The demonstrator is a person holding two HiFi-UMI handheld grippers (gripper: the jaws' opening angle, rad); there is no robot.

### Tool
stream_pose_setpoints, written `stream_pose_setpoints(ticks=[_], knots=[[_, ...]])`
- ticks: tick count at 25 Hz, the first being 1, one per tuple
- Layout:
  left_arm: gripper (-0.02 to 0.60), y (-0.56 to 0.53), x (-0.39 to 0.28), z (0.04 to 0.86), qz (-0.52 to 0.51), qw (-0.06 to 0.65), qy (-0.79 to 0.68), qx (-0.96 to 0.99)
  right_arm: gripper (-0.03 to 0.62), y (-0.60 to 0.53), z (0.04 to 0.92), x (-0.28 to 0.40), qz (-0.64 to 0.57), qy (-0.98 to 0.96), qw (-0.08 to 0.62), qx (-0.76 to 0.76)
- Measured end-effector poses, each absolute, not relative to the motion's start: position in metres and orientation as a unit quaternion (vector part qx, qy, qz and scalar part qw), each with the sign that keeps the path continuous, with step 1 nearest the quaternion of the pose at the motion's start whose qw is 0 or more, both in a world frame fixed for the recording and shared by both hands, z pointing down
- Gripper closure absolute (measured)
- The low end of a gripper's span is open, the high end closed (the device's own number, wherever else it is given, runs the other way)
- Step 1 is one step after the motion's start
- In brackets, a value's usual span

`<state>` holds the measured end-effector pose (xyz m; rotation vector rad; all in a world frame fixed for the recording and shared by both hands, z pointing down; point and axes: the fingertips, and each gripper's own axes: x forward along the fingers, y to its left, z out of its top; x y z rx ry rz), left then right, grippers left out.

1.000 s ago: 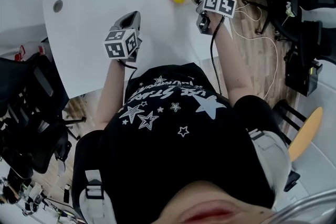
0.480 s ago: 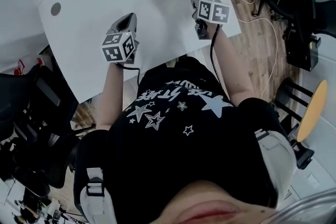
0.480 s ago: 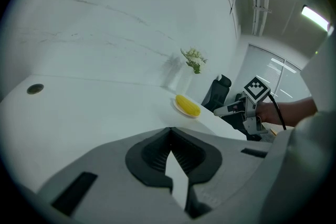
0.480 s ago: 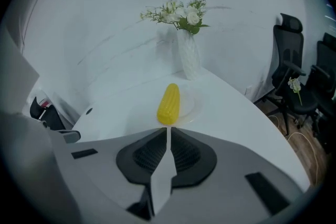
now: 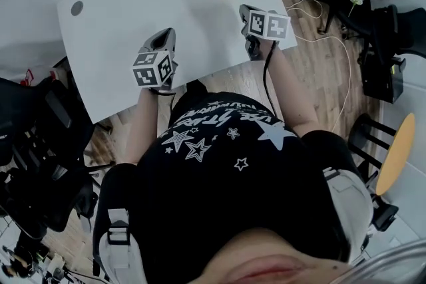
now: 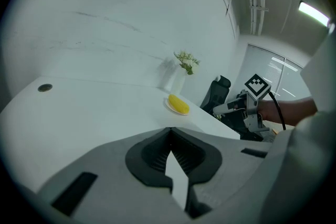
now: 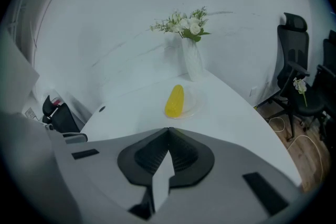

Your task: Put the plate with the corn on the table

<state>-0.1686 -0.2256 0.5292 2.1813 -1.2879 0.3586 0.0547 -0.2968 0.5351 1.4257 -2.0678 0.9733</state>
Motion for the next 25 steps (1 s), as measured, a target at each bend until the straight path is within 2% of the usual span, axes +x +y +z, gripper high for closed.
stream_pose_setpoints(ticks=[13, 25], knots=[[0.575, -0.148, -0.096, 0.489, 0.127, 0.237, -0.516, 0.813, 0.588, -0.198, 0.518, 0.082, 0.349, -0.797, 0.198, 0.451], [0.575, -0.044, -0.044, 0.479, 0.109, 0.236, -0.538, 0.802, 0.588, -0.1, 0.508, 0.129, 0.336, -0.813, 0.197, 0.433]])
